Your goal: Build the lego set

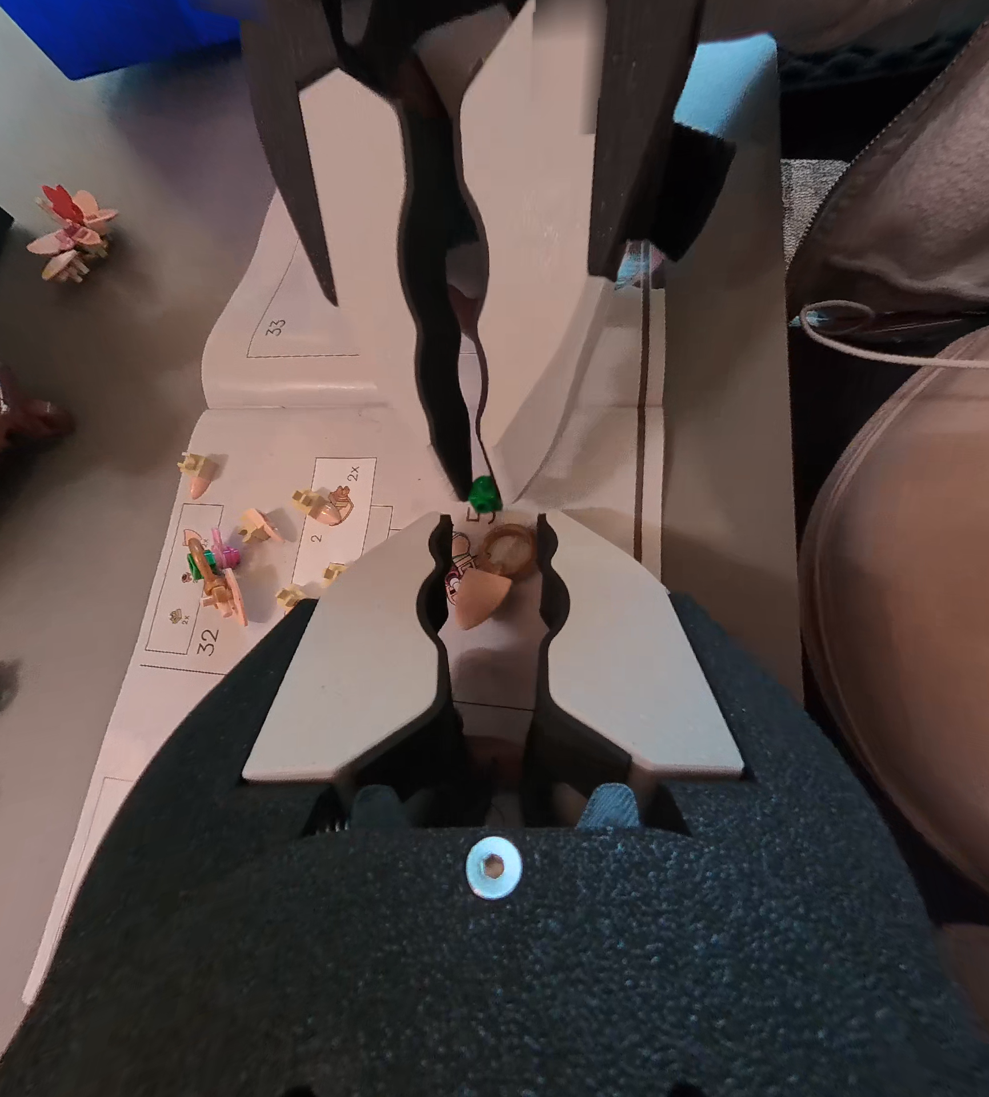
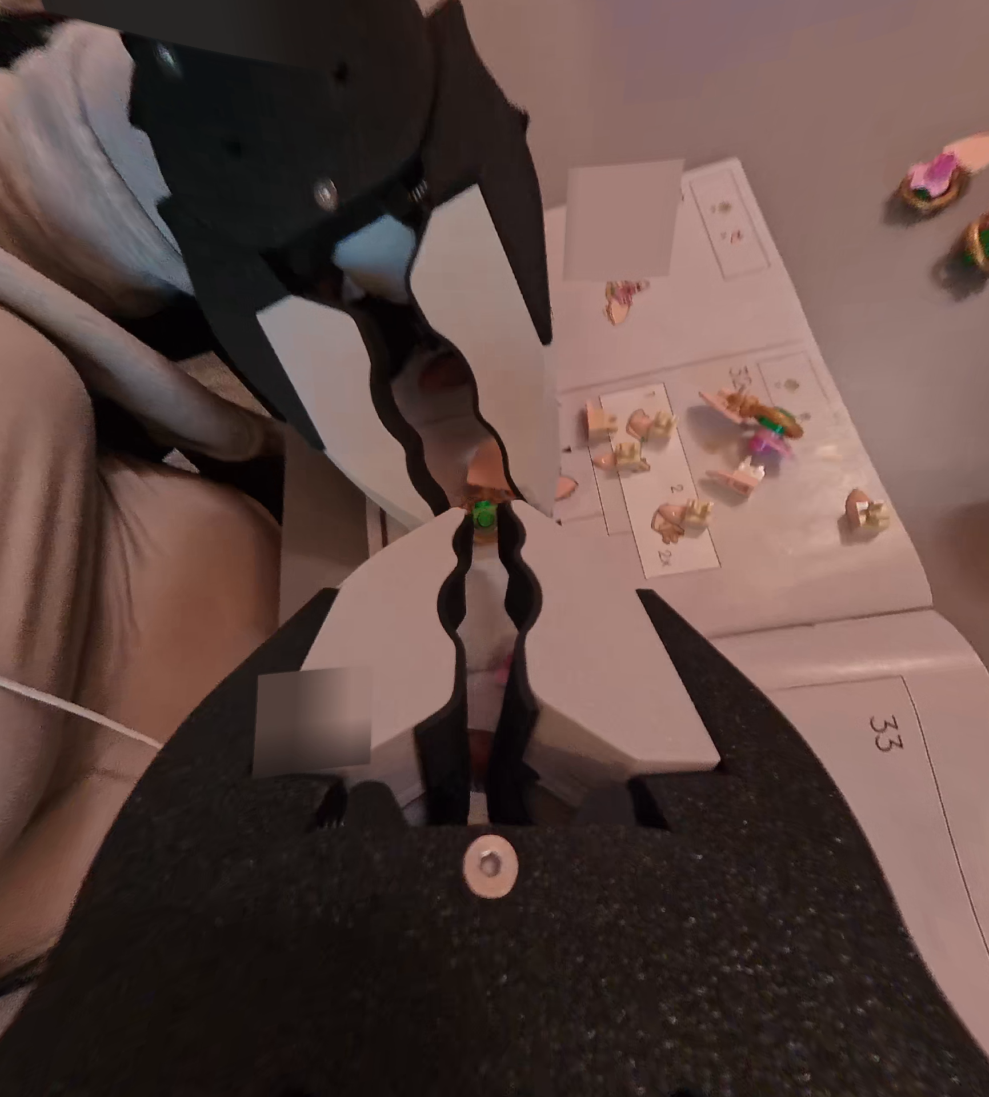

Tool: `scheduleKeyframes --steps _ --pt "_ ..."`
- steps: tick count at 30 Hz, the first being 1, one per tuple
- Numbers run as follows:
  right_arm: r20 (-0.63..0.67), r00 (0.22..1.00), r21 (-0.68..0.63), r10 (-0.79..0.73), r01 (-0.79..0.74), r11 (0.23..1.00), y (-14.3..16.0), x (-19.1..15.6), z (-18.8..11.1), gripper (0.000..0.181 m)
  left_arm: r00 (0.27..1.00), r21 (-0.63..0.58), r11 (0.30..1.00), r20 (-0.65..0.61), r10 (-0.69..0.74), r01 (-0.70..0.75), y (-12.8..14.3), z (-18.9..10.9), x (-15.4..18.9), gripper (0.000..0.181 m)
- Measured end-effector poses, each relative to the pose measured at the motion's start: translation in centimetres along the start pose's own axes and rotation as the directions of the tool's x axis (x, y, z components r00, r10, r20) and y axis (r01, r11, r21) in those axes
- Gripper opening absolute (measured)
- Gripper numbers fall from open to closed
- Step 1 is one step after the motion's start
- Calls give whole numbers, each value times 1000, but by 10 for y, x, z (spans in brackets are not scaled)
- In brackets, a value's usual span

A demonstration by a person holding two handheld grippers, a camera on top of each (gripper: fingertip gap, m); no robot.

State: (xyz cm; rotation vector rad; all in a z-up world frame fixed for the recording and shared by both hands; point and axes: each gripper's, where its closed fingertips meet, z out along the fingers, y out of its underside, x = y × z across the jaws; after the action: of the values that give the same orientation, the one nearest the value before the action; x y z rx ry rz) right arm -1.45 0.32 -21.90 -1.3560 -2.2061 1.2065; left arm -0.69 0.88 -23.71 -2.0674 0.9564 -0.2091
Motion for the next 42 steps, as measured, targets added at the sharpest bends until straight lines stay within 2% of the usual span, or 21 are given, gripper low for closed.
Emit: scheduleKeyframes --steps 9,13,19,23,27,30,36,42 --pt "-22 999 -9 30 -30 1000 6 1 17 8 1000 -1 1000 13 -13 13 2 -2 -1 34" --pt "-31 999 -40 -35 34 999 9 2 18 8 1000 -9 1000 13 -10 10 3 -4 -2 37" --pt "-25 994 -47 -110 108 993 10 1 18 8 999 -91 994 -20 50 -51 16 -23 -1 45" --pt "-20 989 -47 -149 148 988 10 1 18 8 997 -92 995 -64 37 -43 22 -27 -5 34" --pt "-24 984 -52 -177 175 983 11 0 17 8 987 -64 998 -158 -2 -8 20 -22 2 25" --pt "-23 980 -54 -196 194 979 11 0 17 8 984 -47 999 -179 -21 13 19 -21 5 21" --pt "-11 987 -51 -158 157 986 6 -5 17 8 992 -43 999 -122 -32 27 19 -21 7 16" --pt "-41 992 -124 -122 117 985 11 -4 20 8 997 -47 998 -70 -40 37 19 -22 8 14"
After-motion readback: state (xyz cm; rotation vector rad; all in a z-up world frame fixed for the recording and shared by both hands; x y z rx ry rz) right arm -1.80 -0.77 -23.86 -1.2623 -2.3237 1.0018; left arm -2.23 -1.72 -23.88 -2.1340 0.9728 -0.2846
